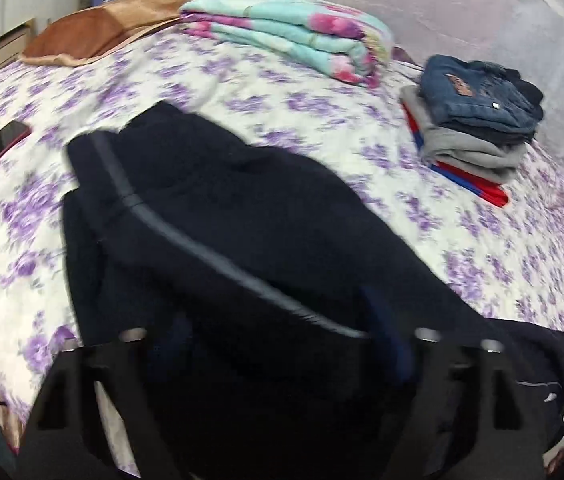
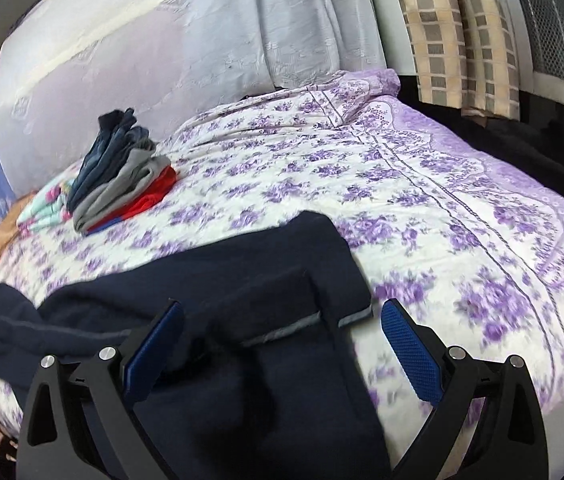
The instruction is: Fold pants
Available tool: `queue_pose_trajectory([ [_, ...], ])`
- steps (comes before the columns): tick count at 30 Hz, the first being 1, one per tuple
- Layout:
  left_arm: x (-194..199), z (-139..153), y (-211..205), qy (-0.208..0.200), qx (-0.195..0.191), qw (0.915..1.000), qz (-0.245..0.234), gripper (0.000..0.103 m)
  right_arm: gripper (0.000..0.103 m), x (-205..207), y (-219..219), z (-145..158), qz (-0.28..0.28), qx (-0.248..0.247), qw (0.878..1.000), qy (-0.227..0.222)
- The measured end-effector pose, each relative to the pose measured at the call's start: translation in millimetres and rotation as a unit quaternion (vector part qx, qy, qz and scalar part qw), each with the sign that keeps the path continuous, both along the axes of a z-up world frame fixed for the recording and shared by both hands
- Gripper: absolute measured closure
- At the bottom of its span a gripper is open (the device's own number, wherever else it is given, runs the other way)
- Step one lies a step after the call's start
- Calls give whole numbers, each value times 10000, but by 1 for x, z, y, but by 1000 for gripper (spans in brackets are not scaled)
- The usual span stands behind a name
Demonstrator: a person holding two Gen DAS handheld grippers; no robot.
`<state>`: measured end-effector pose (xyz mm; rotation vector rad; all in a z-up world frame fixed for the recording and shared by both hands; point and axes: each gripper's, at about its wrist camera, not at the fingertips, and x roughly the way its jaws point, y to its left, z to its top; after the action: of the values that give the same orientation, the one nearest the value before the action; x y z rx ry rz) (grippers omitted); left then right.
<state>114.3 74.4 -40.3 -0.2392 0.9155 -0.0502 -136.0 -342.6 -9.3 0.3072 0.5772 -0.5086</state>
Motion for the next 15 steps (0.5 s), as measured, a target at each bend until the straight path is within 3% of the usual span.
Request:
queue_pose_trajectory([
  [1,-1,3,-3,-107,90,9999,-5,43,4,5,-5,-1,83,88,9999,-6],
  [4,-1,8,-4,-232,166,9996,14,54,6,26,-13,-3,141,94,9997,174],
  [6,-2,10,-1,-234,128,9996,23,57,12,37,-13,4,97,-172,9992,349],
  [9,-2,11,0,-140,93,9999,-27,57,3,38,-25,24,-36,-417,9986,317],
  [11,-2,9,-1,-52,100,9999,-38,47,3,38,-42,27,-14,-210,9992,354],
  [12,-1,5,0,33,59,10000,-18,26,3,39,-55,23,49,47,9990,442],
  [13,3,-1,0,187,-10,9998,31,14,3,43,-65,15,126,320,9975,622],
  [15,3,-7,-2,206,-45,9998,57,14,6,53,-76,-6,376,743,9915,999],
])
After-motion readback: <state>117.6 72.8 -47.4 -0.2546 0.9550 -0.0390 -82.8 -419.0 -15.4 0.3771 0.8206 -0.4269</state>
